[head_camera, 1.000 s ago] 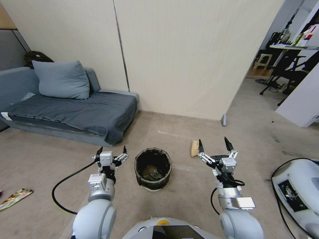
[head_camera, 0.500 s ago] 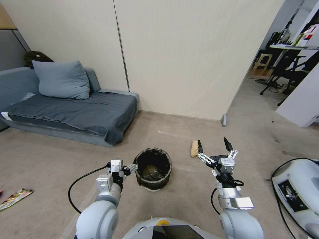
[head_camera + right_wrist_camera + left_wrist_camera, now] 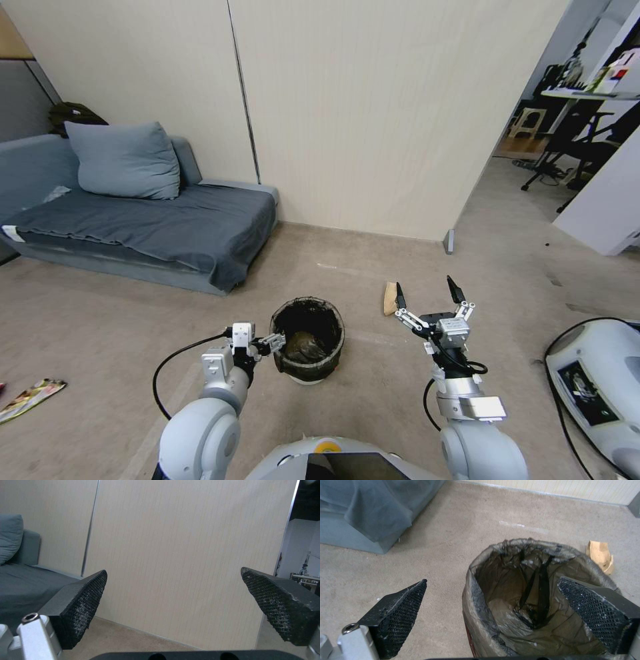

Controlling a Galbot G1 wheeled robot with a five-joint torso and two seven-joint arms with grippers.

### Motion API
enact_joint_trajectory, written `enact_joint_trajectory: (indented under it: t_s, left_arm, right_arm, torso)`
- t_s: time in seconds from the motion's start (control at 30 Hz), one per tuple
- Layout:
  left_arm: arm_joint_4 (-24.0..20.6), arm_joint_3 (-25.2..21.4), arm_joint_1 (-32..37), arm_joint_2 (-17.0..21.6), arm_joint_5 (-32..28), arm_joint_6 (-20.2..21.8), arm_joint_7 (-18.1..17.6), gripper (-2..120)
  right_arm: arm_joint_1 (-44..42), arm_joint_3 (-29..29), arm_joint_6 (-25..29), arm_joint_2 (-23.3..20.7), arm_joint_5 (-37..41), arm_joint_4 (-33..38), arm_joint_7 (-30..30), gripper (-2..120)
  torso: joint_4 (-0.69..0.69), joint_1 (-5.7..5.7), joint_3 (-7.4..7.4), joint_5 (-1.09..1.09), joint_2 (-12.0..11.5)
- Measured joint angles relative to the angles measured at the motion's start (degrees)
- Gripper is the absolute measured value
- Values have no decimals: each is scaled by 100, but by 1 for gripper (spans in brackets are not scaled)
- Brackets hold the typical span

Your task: Pick up the trash bin, then pick up the garbage from the floor and place it into the trash bin.

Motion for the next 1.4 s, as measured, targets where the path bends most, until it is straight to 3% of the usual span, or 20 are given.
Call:
enact_joint_trajectory:
  t_s: [0.57, 1.23, 1.4]
  left_arm:
    - [677, -181, -302, -123, -138, -16, 15, 100]
    - [2056, -171, -863, -182, -261, -25, 323, 100]
    - [2225, -100, -938, -214, -161, -25, 380, 86]
  right_arm:
    - [-4, 15, 65, 0, -34, -31, -78, 100]
    - [-2, -48, 183, 0, -156, -119, -232, 100]
    - [-6, -50, 200, 0, -182, -126, -268, 100]
  torso:
    - [0, 0, 0, 0, 0]
    - [0, 0, 0, 0, 0]
    - [0, 0, 0, 0, 0]
